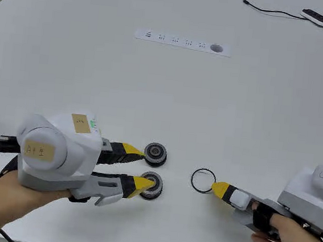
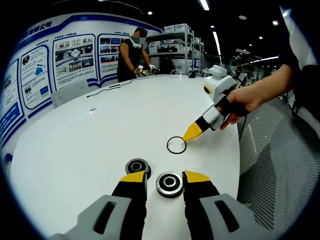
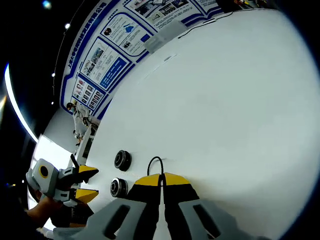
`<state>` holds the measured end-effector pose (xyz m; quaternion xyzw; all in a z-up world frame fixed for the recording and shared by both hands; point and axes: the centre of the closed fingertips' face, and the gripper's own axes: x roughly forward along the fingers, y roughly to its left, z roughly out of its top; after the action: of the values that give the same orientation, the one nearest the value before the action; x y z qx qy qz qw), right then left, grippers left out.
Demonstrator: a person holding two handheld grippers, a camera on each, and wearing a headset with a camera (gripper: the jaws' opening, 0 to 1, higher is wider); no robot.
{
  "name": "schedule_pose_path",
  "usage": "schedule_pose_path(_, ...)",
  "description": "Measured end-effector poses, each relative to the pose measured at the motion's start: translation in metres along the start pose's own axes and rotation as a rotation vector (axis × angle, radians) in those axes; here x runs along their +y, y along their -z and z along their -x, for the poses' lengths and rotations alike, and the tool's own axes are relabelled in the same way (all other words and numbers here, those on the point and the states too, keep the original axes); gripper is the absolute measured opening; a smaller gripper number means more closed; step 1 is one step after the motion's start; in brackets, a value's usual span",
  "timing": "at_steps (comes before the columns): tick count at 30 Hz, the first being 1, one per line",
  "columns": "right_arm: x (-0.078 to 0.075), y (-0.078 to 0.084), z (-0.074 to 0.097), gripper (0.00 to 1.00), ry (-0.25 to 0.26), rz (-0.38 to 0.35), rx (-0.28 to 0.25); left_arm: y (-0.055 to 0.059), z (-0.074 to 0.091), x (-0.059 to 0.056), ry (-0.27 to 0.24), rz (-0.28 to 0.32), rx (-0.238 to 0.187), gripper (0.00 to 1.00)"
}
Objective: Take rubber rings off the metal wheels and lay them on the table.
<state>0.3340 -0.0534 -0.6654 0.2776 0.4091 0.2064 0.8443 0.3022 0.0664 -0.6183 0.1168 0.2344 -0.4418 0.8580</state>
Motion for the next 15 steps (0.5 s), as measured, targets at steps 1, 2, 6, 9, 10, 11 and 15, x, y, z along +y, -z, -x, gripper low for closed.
schedule_pose_path(1, -0.0029, -0.0029, 0.0009, 0.04, 0.020, 0.013, -0.013, 0.0006, 0.0001, 0.0002, -0.001, -0.002, 0.002, 0.29)
schedule_pose_path(2, -0.0049, -0.0039, 0.0013, 0.04, 0.028, 0.022, -0.015, 0.0008, 0.0002, 0.0003, -0.001, -0.001, 0.002, 0.29)
schedule_pose_path(6, -0.0078, -0.0065, 0.0026, 0.06, 0.041, 0.032, -0.024, 0.0003, -0.0003, 0.0013, -0.003, 0.001, 0.001, 0.29)
schedule_pose_path(9, -0.0080, -0.0081, 0.0038, 0.07, 0.042, 0.028, -0.034, -0.0004, -0.0013, 0.0013, -0.003, -0.005, 0.002, 0.29)
schedule_pose_path(10, -0.0073, -0.0083, 0.0042, 0.07, 0.039, 0.028, -0.037, -0.0006, -0.0017, 0.0014, -0.004, -0.006, 0.002, 0.29)
schedule_pose_path(11, -0.0062, -0.0088, 0.0045, 0.07, 0.035, 0.030, -0.040, -0.0011, -0.0022, 0.0016, -0.004, -0.007, 0.002, 0.29)
schedule_pose_path(15, 0.0006, -0.0117, 0.0055, 0.09, 0.007, 0.043, -0.058, -0.0015, -0.0043, 0.0016, -0.002, -0.010, 0.004, 0.29)
